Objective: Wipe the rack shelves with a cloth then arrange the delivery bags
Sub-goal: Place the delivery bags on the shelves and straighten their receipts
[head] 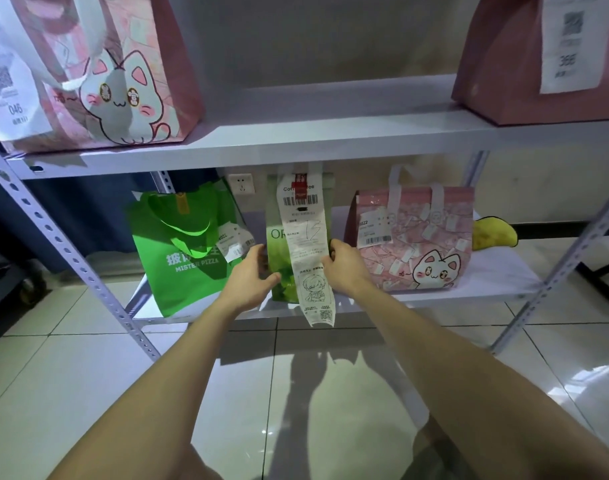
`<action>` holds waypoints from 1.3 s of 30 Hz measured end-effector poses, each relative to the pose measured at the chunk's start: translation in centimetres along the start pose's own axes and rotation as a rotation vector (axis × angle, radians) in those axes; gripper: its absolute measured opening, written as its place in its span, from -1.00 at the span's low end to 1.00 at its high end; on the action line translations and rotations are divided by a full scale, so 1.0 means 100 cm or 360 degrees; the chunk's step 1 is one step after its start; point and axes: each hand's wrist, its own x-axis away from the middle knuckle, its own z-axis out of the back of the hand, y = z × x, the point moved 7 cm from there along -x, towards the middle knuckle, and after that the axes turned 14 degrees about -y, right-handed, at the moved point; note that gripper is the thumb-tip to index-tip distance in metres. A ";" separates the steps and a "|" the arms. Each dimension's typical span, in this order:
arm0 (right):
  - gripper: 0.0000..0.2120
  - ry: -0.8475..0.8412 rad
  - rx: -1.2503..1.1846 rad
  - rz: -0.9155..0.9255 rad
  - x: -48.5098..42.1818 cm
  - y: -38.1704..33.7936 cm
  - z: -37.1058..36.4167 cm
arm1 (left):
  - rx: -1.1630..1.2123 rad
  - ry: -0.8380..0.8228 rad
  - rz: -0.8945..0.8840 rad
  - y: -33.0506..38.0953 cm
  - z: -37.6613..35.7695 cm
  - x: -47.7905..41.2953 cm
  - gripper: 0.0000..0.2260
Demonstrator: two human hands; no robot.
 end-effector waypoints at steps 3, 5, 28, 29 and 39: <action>-0.77 -0.0065 -0.0003 0.0011 0.004 -0.003 0.000 | 0.0005 -0.0025 -0.0004 0.003 -0.006 -0.003 -0.55; -0.69 -0.0107 0.0010 0.0022 0.006 -0.006 -0.001 | 0.0080 -0.0011 -0.0001 0.004 -0.008 -0.004 -0.63; -0.67 -0.0360 0.0179 0.0321 0.074 -0.047 0.002 | 0.0206 0.0085 0.0107 0.056 0.038 0.088 -0.80; -0.68 -0.0365 0.0167 0.0350 0.078 -0.051 0.002 | 0.0222 0.0090 0.0112 0.059 0.042 0.092 -0.84; -0.64 -0.0483 0.0177 0.0720 0.122 -0.119 0.065 | 0.0302 -0.0047 -0.0067 0.124 0.094 0.132 -0.79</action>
